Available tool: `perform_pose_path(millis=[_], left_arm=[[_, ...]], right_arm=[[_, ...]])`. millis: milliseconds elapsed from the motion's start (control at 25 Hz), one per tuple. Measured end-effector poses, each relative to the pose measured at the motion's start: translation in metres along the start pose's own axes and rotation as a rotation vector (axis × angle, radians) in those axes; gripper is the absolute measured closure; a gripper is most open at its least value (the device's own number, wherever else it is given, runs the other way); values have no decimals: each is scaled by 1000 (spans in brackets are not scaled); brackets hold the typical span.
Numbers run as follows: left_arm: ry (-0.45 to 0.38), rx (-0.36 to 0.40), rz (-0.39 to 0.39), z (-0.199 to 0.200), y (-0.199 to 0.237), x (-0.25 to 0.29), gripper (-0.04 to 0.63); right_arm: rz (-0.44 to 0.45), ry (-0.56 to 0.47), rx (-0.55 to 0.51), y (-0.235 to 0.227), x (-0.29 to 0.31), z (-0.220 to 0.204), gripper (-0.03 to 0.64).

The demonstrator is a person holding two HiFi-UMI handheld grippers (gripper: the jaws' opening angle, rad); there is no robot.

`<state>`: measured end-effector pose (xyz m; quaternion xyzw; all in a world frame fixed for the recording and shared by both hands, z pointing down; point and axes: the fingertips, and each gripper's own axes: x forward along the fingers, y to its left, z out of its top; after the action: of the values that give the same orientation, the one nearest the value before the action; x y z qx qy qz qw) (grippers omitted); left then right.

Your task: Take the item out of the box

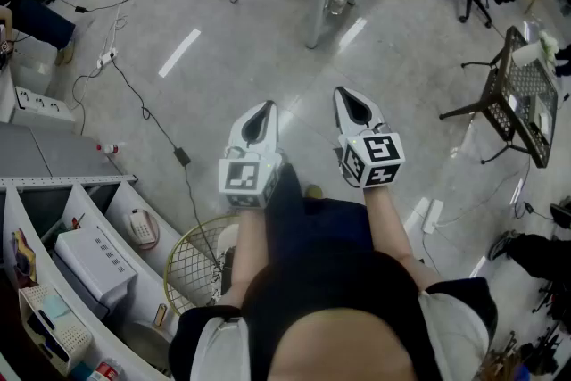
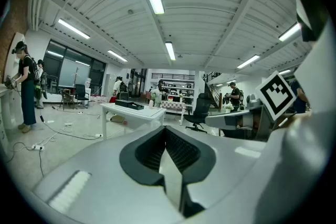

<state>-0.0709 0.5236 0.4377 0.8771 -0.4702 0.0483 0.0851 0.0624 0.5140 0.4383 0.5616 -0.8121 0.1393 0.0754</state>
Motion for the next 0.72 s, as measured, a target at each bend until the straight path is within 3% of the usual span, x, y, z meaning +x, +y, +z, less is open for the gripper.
perform_pose_path(millis=[280, 720], left_arm=[[-23, -10, 27, 2, -34, -28, 586], [-14, 33, 43, -3, -52, -32, 586]], right_arm=[[-11, 3, 23, -10, -44, -21, 617], [-3, -18, 28, -14, -60, -24, 615]])
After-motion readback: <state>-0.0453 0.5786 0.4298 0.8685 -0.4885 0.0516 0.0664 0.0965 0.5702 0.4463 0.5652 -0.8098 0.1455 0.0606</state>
